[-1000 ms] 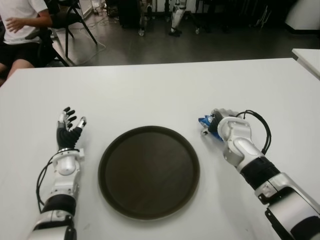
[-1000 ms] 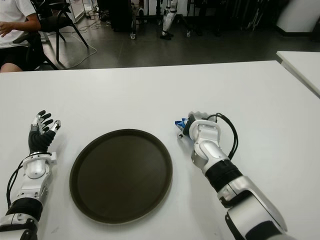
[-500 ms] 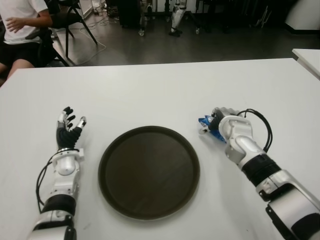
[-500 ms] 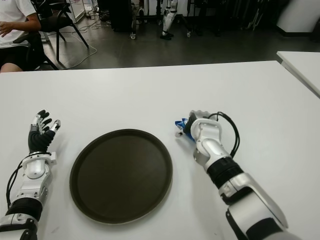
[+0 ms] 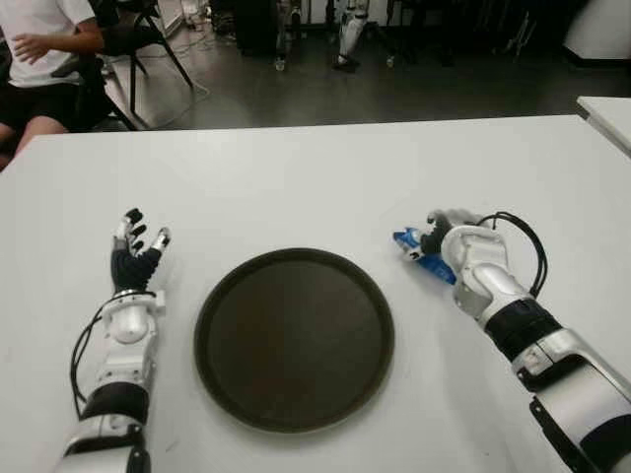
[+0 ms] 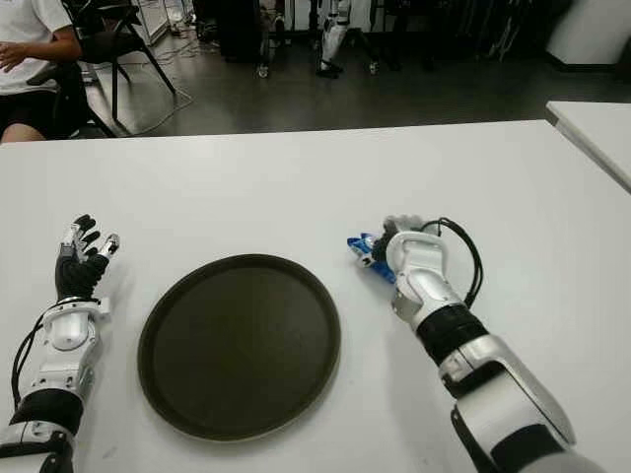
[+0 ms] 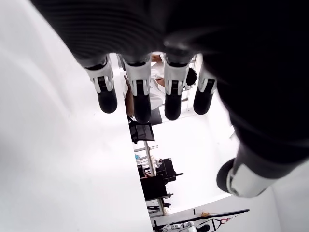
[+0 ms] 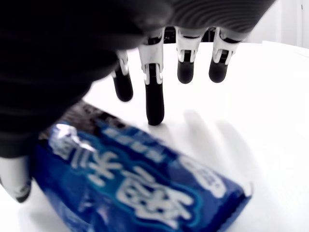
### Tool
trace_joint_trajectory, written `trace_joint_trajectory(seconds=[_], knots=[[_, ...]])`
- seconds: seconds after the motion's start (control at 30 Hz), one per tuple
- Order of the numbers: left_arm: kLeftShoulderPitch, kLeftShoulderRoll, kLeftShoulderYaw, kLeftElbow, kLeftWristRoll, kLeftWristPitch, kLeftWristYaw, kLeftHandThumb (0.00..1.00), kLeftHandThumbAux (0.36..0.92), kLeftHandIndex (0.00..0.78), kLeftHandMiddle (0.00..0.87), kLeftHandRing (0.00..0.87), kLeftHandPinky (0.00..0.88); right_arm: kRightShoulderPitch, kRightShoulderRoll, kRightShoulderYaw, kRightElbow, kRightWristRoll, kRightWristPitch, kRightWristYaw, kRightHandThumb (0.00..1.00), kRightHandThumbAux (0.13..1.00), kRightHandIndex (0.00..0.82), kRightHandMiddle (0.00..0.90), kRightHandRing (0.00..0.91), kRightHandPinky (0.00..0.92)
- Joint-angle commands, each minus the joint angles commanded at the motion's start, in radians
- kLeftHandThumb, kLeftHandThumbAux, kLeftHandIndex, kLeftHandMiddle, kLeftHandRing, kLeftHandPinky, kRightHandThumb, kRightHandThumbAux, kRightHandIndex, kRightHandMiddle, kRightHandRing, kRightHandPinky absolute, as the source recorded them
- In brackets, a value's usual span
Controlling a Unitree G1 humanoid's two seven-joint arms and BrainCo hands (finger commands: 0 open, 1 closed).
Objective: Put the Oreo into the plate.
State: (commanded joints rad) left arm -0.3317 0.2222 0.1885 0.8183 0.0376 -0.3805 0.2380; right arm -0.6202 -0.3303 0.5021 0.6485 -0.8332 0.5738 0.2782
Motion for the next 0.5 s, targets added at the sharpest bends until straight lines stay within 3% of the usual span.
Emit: trace_joint_trajectory(seconds=[0.33, 0.5], knots=[[0.007, -0.003, -0.001, -0.017, 0.003, -0.005, -0.002, 0.238, 0.661, 0.063, 0.123, 0.094, 0.044, 0.018, -0.014, -0.025, -0.033, 0.003, 0.012, -0.024, 0.0, 0.569, 0.38, 0.289, 0.175, 0.0], [0.006, -0.004, 0.002, -0.02, 0.001, 0.005, -0.003, 0.246, 0.656, 0.063, 0.125, 0.095, 0.038, 0.024, -0.026, -0.03, -0.048, 0.002, 0.01, -0.022, 0.0, 0.559, 0.315, 0.24, 0.16, 0.0]])
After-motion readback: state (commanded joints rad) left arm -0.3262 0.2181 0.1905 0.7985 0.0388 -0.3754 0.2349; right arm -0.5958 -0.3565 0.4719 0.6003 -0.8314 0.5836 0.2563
